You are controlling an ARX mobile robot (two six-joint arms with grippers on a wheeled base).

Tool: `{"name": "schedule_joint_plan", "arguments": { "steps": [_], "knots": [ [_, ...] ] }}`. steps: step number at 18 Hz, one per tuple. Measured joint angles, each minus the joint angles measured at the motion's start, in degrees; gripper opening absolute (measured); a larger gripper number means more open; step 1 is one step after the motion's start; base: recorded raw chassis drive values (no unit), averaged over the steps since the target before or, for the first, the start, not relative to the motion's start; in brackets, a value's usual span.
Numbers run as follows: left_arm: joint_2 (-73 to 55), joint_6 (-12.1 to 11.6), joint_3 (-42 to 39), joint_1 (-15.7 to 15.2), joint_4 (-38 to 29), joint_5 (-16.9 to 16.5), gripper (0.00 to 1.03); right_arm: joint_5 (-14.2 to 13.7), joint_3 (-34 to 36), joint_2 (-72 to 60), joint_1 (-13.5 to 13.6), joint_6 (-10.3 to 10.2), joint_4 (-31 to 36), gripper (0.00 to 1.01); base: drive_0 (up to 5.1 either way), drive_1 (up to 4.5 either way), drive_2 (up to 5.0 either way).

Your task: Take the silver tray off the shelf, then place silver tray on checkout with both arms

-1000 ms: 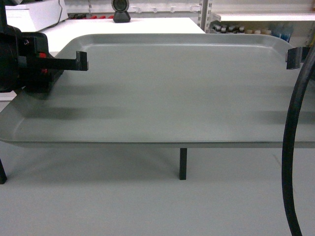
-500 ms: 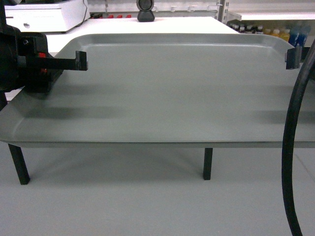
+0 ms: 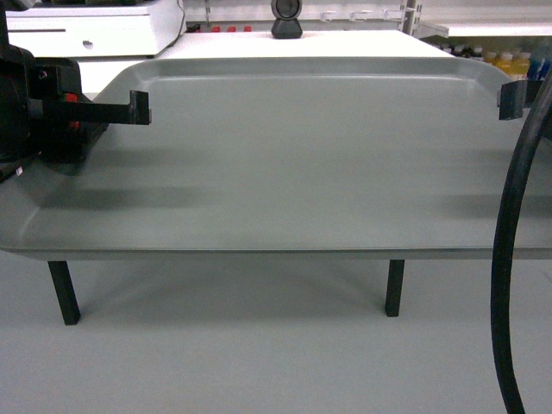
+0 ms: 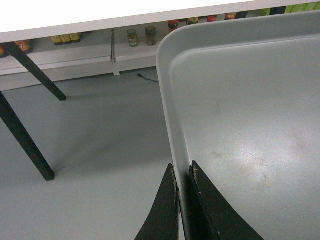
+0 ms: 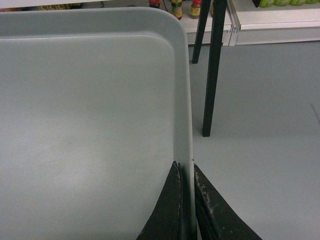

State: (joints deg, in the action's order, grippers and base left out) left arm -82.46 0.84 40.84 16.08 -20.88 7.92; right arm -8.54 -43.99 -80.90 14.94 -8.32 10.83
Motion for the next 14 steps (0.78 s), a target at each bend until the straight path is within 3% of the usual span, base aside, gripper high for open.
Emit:
{"name": "schedule_joint_plan", "arguments": {
  "steps": [10,14],
  "knots": [
    [0.00,0.00,0.00,0.00,-0.11,-0.02,0.04,0.00,0.00,0.00,0.00,0.00,-0.09,0.03,0.0,0.00,0.0],
    [0.02,0.00,0.00,0.00,0.04,0.00,0.04,0.00,0.00,0.02,0.00,0.00,-0.17,0.03,0.1,3.91,-3.8]
  ]
}}
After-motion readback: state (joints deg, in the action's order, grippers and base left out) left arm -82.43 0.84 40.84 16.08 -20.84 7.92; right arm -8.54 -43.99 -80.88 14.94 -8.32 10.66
